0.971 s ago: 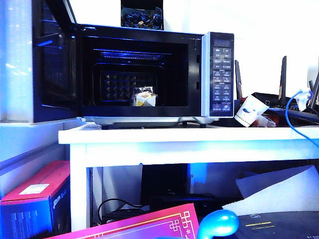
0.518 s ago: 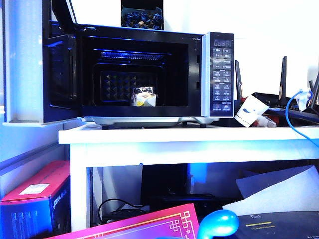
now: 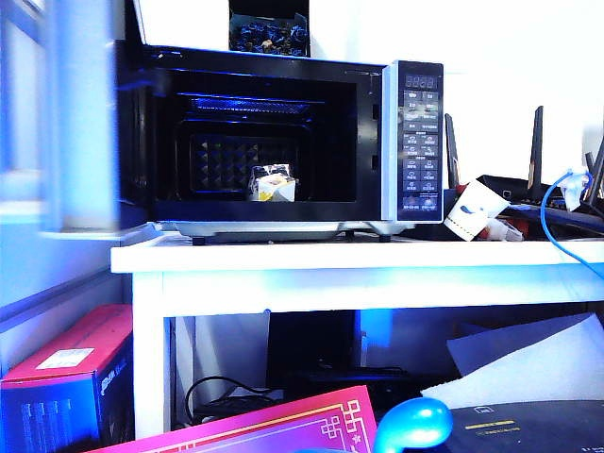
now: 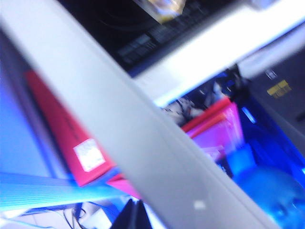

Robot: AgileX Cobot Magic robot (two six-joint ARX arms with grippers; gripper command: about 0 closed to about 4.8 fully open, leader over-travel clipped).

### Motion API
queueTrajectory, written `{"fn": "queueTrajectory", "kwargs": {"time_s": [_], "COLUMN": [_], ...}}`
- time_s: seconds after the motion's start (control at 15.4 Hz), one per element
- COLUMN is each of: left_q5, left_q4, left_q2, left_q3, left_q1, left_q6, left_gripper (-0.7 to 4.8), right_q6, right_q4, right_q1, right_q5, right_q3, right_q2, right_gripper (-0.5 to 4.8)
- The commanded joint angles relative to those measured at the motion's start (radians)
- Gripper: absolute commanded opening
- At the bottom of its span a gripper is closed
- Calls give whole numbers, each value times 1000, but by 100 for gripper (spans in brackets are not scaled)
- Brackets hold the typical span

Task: Open the microwave door, place the box of snacks from the top of the microwave inside, then close the microwave door.

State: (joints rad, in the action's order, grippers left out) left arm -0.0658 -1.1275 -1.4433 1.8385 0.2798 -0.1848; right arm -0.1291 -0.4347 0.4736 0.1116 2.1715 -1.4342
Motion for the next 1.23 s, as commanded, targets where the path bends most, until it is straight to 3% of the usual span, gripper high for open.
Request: {"fn": "queueTrajectory", "kwargs": {"time_s": [0.06,0.39,0.71,1.23], "left_q5": [-34,-247,-412,-454], "left_q4": [7,84,272,558], "left_q2": [-23,-90,-129,-262], "left_q3": [2,2,2,2], "left_q1": [0,1,1,46], "left_q6": [-12,-22,-21,2], "left_gripper": [-6,-6,-6,-6], "right_q6": [-6,-14,-14,-32], "right_q4": [48,68,123,133], "right_q1": [1,1,1,1], "right_q5": [2,-1,-1,0], "right_q3": [5,5,5,3], "right_q2": [6,6,5,1], "right_gripper": [-1,-1,-1,-1]}}
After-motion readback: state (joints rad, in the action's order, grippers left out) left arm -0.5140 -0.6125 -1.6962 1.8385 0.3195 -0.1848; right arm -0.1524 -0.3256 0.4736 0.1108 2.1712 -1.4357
